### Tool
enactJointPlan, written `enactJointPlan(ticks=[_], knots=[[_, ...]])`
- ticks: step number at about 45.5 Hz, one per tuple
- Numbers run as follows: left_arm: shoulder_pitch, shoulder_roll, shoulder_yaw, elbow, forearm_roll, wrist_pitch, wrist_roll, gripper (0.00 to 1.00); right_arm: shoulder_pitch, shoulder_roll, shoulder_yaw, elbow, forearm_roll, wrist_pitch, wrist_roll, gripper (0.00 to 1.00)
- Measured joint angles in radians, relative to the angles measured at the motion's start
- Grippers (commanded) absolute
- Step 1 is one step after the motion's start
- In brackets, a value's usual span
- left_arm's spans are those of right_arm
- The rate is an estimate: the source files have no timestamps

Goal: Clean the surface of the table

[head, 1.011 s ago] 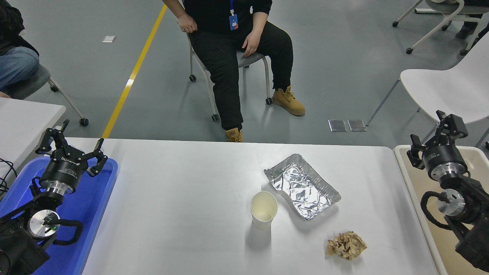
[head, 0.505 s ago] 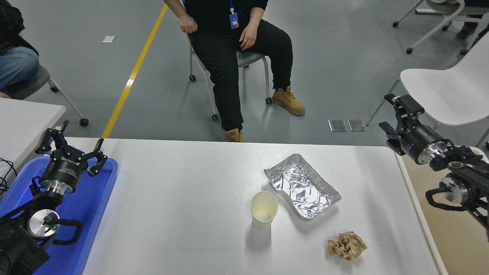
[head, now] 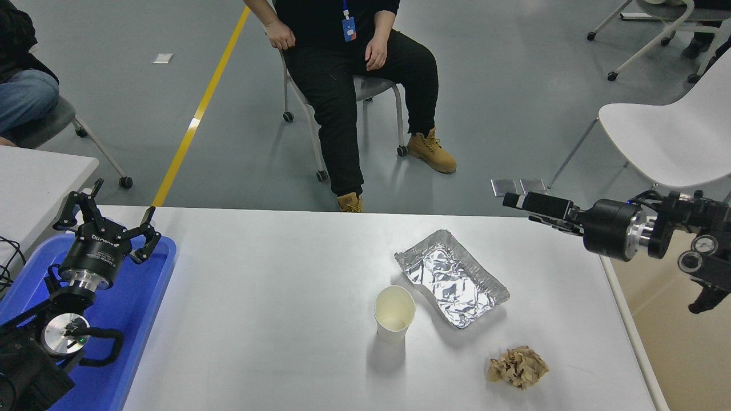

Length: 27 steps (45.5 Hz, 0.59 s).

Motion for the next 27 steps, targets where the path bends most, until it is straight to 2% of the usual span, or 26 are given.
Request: enactJointPlan(ticks=[7,12,27], knots=[[0.0,0.0,0.0,0.0,0.0,0.0,0.0,1.0,0.08,0.064,-0.091,0.024,-0.092,0.01,-0.028,0.98],[0.0,0.0,0.0,0.0,0.0,0.0,0.0,1.0,0.122,0.132,-0.142,0.011,-0.119,0.013,-0.09,0.98],[0.0,0.0,0.0,0.0,0.001,0.0,0.001,1.0,0.172,0.312,-0.218,-0.078,-0.104,0.016,-0.235,0.98]])
